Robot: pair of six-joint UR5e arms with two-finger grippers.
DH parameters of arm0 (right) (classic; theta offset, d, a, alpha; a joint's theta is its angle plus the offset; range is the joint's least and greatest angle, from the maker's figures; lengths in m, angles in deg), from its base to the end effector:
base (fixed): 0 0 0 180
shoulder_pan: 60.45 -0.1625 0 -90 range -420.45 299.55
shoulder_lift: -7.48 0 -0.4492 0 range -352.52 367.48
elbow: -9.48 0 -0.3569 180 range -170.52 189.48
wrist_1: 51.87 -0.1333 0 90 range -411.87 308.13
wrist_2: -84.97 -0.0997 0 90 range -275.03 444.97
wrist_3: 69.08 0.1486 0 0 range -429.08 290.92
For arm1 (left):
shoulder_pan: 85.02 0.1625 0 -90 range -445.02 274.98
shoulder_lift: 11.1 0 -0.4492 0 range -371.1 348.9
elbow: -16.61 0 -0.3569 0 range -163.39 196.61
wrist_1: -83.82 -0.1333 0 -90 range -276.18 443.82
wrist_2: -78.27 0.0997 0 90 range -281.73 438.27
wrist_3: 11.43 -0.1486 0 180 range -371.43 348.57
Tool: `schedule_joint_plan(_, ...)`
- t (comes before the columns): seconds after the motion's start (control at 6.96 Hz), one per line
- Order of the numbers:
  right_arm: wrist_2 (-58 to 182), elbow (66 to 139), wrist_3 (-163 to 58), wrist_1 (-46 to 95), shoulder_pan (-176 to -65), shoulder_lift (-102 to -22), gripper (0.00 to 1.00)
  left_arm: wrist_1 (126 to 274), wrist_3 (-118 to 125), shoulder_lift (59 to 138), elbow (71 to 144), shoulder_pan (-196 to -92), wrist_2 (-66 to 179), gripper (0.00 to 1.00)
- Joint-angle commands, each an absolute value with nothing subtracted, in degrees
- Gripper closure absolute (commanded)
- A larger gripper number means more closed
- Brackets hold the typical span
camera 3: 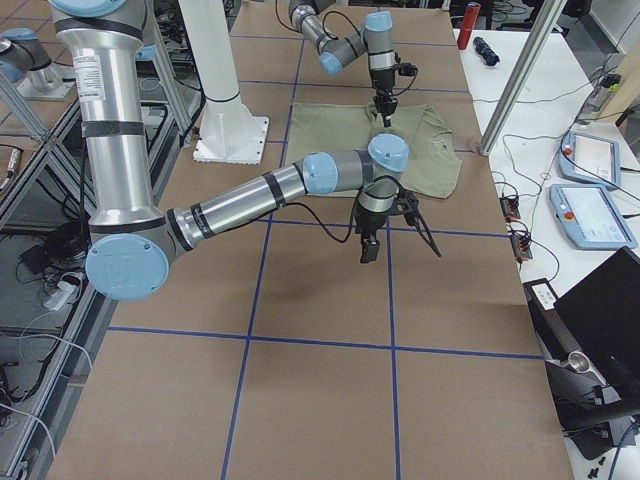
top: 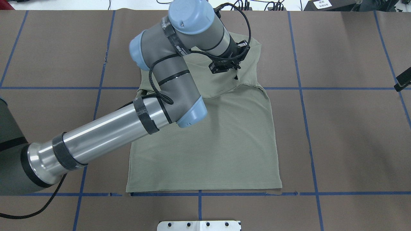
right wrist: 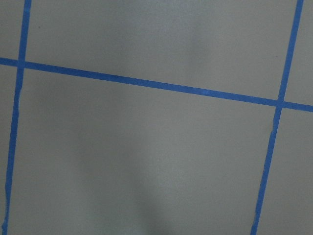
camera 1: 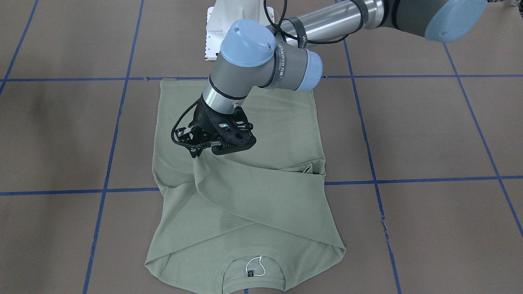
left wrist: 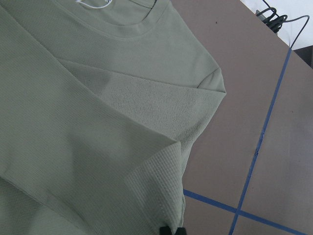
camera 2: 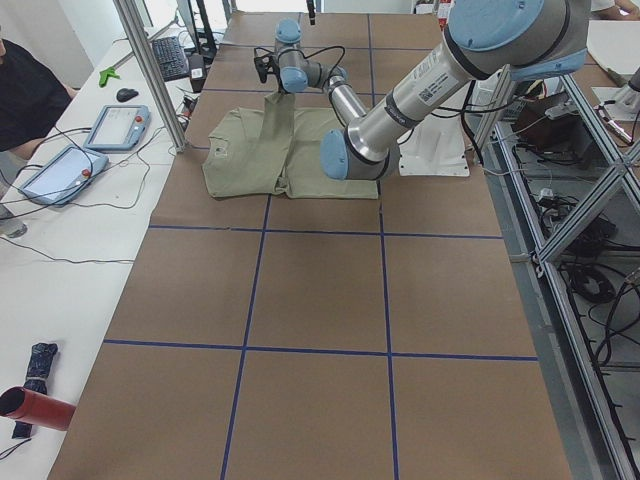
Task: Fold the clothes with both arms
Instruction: 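Lay the sleeve down, release it, and withdraw the left gripper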
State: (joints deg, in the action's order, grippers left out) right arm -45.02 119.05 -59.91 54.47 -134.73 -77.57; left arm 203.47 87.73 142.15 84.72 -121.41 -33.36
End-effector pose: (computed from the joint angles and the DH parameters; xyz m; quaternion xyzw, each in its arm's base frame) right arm -0.0932 -0.4707 0.5604 -0.0081 -0.3475 -0.0779 0.9344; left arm 0.6232 -0.5569 0.0795 -0.0142 0.5904 -0.2091 0.7794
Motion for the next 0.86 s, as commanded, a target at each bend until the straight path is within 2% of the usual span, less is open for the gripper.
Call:
schedule_joint_plan(0.0,-45.19,118.55,-59.76,54.39,-134.63,-76.98,0.00,214.45,88.67,146.21,76.15,-117.20,-27.84,0.01)
schedule_joint_plan(0.43,-48.08,118.90,-59.76,54.30,-134.55,-76.45,0.00,216.81,88.85,144.66,76.81,-117.36,-26.40,0.00)
schedule_joint_plan(0.72,-49.06,118.91,-57.24,49.16,-134.28,-77.06,0.00,212.45,86.85,137.22,85.38,-117.97,-27.45,0.00)
